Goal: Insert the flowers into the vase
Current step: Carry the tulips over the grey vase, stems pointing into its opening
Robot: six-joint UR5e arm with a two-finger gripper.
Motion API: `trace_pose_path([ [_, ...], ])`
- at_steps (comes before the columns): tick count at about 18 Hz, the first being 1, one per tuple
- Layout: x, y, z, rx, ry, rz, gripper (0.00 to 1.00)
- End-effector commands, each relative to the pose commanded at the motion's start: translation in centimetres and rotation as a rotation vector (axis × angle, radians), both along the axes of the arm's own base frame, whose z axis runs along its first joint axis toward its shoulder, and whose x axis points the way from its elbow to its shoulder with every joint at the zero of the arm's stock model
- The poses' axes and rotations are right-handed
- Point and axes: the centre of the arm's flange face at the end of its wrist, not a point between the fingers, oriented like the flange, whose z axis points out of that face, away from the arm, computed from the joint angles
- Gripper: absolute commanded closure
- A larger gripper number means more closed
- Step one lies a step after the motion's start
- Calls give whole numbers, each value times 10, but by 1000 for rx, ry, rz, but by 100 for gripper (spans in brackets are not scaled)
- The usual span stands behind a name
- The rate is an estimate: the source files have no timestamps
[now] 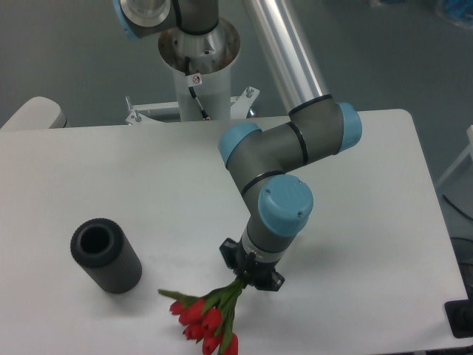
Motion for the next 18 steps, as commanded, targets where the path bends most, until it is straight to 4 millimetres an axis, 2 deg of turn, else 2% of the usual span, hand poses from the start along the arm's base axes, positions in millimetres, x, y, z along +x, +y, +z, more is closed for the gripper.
trace_pose_path([
  [11, 33, 21, 98, 461, -249, -10, 100],
  [14, 38, 21, 120, 558, -262, -30, 100],
  [18, 42, 19, 136, 649, -317, -67, 100],
])
